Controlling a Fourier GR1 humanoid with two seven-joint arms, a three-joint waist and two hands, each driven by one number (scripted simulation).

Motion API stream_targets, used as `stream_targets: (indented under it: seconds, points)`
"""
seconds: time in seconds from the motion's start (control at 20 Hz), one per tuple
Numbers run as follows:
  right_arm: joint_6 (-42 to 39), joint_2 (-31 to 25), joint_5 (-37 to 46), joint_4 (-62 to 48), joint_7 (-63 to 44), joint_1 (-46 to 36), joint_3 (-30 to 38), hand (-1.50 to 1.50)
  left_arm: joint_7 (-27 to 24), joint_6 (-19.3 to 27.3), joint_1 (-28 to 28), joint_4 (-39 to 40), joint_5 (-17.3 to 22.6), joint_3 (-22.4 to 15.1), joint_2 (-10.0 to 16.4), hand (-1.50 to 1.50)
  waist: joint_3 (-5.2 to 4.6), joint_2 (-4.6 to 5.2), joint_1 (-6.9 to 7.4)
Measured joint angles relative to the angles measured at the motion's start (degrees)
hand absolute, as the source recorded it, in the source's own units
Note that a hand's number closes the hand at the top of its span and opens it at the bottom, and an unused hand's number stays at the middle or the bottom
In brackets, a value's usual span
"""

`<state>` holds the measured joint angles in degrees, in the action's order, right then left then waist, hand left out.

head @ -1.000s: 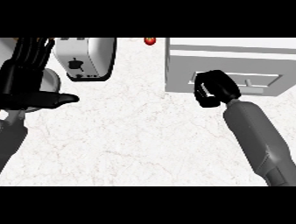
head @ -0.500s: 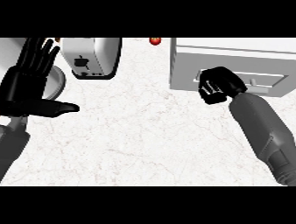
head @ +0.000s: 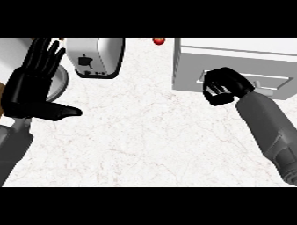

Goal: Pick up the cup, place it into the drawer and close the drawer

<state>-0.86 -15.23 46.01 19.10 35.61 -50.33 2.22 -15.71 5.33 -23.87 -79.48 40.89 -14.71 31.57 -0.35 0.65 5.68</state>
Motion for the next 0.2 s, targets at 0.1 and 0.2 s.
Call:
stream_targets:
  seconds: [0.1,0.2]
  points:
    - [-0.5,-0.2,-0.5,-0.2,1.1,0.0,0.5,1.5,-0.2,-0.2,0.1,0.2,-0.1,-0.1,-0.3,-1.5,0.05,0.12,0.07]
    - [-0.6,-0.2,-0.9,-0.4,1.8,0.0,0.9,1.5,-0.4,-0.4,0.3,0.5,-0.3,-0.3,-0.6,-1.5,0.03,0.19,0.11]
